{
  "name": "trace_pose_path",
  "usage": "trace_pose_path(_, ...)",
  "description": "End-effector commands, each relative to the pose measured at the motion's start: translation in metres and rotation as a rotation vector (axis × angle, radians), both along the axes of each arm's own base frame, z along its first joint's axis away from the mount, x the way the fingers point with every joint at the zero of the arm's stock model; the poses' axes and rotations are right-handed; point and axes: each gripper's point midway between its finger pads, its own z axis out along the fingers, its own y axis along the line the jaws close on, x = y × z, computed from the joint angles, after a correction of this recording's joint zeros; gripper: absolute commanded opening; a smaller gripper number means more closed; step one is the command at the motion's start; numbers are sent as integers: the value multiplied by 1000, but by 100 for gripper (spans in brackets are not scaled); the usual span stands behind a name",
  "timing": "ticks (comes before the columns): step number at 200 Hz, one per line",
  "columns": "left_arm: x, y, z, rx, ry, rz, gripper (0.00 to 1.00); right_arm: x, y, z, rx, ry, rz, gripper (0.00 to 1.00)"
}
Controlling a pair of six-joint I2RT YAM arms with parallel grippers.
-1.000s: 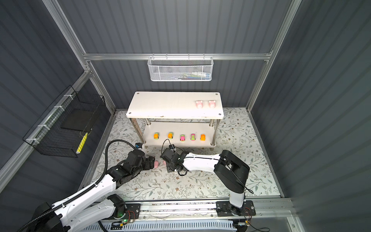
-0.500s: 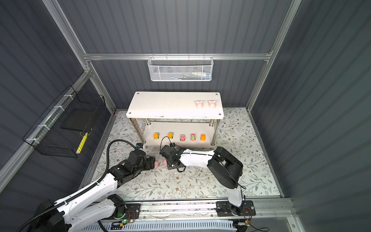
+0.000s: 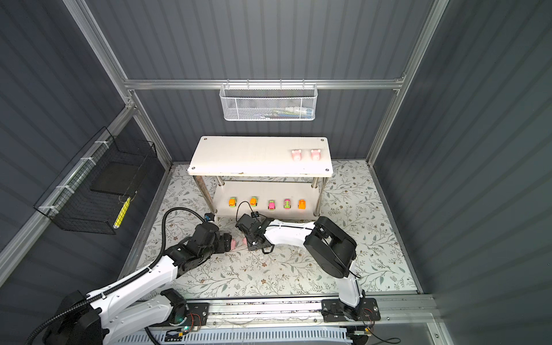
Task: Place and organize the plastic toys onto the shelf
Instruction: 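Close the right gripper on the pink pig, then lift the pink pig with the right gripper up over the top shelf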
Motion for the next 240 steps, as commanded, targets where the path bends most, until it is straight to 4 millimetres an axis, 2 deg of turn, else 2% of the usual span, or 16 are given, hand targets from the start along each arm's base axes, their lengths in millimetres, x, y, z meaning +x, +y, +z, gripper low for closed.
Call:
trace_pose_path(1, 1, 2, -3, 12, 0, 2, 82, 0, -2, -5, -26, 20, 5, 41)
trace_pose_path(63, 1, 3, -2, 14, -1, 3, 82, -1, -3, -1, -23, 15, 9, 30)
trace_pose_path(100, 1, 4, 0, 15, -7, 6, 82, -8, -11, 16, 3, 18, 7, 29)
trace_pose_path(127, 1, 5, 1, 17, -9, 6, 82, -21, -29, 38, 2, 17, 1, 29)
trace_pose_path(147, 2, 4, 2, 16, -10, 4, 82, -33, -49, 64, 1, 3, -3, 29)
trace_pose_path(180, 4, 3, 0, 20, -8, 2, 82, -46, -78, 126, 42, -49, -12, 29)
trace_pose_path(207, 5, 0, -2, 9, -5, -4, 82, -52, -96, 186, 87, -118, -9, 29)
trace_pose_path(240, 7, -4, 2, -10, -21, -12, 82, -47, -102, 269, 155, -246, 26, 29)
